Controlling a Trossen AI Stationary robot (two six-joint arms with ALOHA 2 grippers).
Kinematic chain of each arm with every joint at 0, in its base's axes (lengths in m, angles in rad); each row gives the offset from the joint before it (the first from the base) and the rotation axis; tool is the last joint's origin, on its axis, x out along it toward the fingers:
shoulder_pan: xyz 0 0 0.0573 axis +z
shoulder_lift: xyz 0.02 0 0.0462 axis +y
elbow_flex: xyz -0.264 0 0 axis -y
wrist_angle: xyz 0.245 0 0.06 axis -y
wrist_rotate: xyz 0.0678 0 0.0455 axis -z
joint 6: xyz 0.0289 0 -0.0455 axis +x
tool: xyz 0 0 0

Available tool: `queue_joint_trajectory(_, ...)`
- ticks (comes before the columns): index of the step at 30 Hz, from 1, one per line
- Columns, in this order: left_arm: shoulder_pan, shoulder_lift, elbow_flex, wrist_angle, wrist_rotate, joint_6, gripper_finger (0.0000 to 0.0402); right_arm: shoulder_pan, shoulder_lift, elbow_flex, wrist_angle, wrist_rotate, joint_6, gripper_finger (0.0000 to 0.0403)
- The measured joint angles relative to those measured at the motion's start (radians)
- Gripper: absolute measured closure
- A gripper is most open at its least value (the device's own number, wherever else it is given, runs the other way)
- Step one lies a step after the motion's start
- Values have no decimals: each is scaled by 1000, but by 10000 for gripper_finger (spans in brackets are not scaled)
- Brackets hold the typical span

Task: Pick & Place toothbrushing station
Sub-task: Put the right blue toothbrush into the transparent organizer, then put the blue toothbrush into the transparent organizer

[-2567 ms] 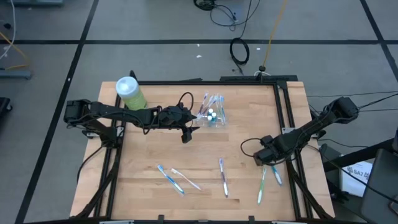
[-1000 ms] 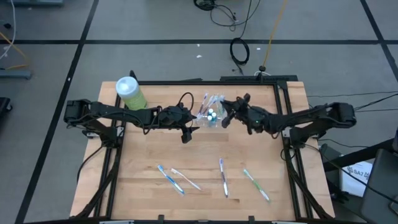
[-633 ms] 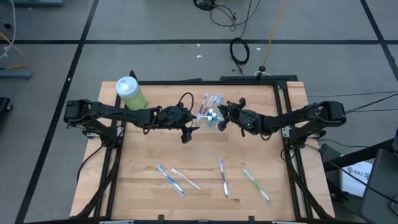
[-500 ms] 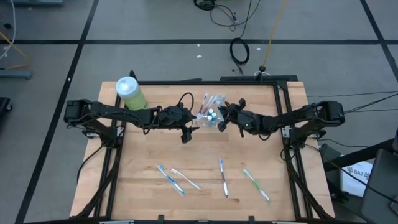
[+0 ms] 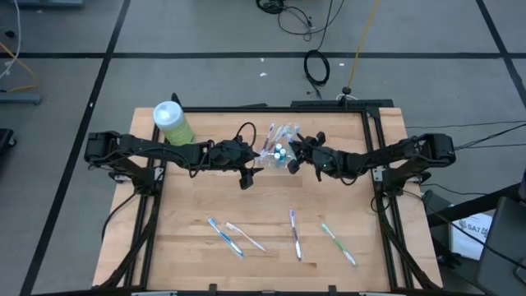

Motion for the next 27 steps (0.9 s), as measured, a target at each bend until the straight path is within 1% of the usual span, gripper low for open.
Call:
queue_joint_trajectory(9, 0, 0, 0, -1, 0, -5, 151, 0, 1, 0, -15, -3, 11, 323)
queue_joint_trajectory(15, 0, 0, 0, -19, 0, -10, 151, 1, -13, 0, -7, 41, -73, 290)
queue_joint_trajectory(21, 0, 0, 0, -37, 1, -35, 151, 21, -85, 0, -48, 46, -117, 276)
queue_joint_trajectory(27, -18, 0, 0, -38, 1, -78, 151, 56, -180, 0, -135, 46, -120, 276)
